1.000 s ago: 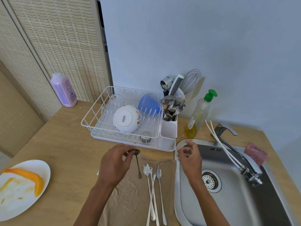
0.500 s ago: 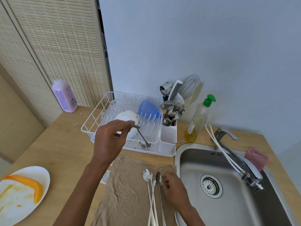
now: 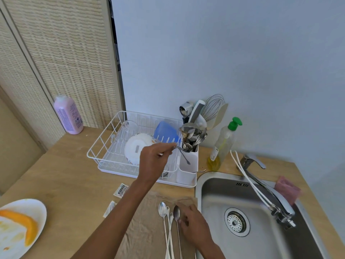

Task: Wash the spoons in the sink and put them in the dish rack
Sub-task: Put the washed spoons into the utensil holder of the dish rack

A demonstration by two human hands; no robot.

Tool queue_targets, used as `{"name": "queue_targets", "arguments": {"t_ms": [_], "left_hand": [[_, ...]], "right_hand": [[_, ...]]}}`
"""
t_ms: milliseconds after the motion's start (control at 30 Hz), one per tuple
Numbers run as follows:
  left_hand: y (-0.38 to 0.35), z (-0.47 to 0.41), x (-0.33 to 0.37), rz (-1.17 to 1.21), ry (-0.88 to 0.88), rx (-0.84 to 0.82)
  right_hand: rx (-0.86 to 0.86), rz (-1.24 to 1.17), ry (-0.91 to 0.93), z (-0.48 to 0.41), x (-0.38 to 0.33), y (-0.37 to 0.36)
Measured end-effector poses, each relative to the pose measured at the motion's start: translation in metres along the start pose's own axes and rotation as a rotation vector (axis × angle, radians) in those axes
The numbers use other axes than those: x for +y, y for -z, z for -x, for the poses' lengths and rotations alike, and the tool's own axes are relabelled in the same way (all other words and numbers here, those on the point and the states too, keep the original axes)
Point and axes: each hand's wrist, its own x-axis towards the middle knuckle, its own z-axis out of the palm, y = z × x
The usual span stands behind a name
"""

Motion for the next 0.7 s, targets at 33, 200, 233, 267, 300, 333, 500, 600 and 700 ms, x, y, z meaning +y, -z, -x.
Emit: {"name": "queue_targets", "arguments": {"t_ms": [33, 200, 233, 267, 300, 333, 500, 600, 700], "left_hand": [[-0.006, 0.0, -0.005, 0.003, 0.014, -0.019], [-0.027, 0.008, -0.024, -0.002, 0.105, -0.074], [-0.03, 0.01, -0.027, -0.001, 0.129, -0.083], [-0.033, 0.013, -0.029, -0.001, 0.151, -0.096], [-0.036, 0.015, -0.032, -0.006, 0.169, -0.112], [-0.038, 0.018, -0.034, -0.011, 0.183, -0.126], [-0.038, 0.02, -0.044, -0.098, 0.168, -0.176], [-0.029, 0.022, -0.051, -0.186, 0.125, -0.259], [-0.02, 0.026, -0.054, -0.264, 0.083, -0.345]], "right_hand": [[-0.006, -0.008, 0.002, -0.001, 0.001, 0.001], [-0.019, -0.004, 0.006, -0.004, 0.003, -0.002], [-0.024, -0.004, 0.004, -0.004, 0.004, -0.002], [-0.024, -0.005, 0.002, -0.005, 0.004, -0.003], [-0.024, -0.003, 0.003, -0.005, 0.005, -0.003], [-0.021, -0.002, 0.008, -0.005, 0.005, -0.002], [-0.005, -0.015, 0.025, -0.007, 0.004, -0.002], [-0.005, -0.037, 0.017, -0.008, 0.005, -0.002], [-0.006, -0.046, 0.028, -0.009, 0.005, -0.001]]}}
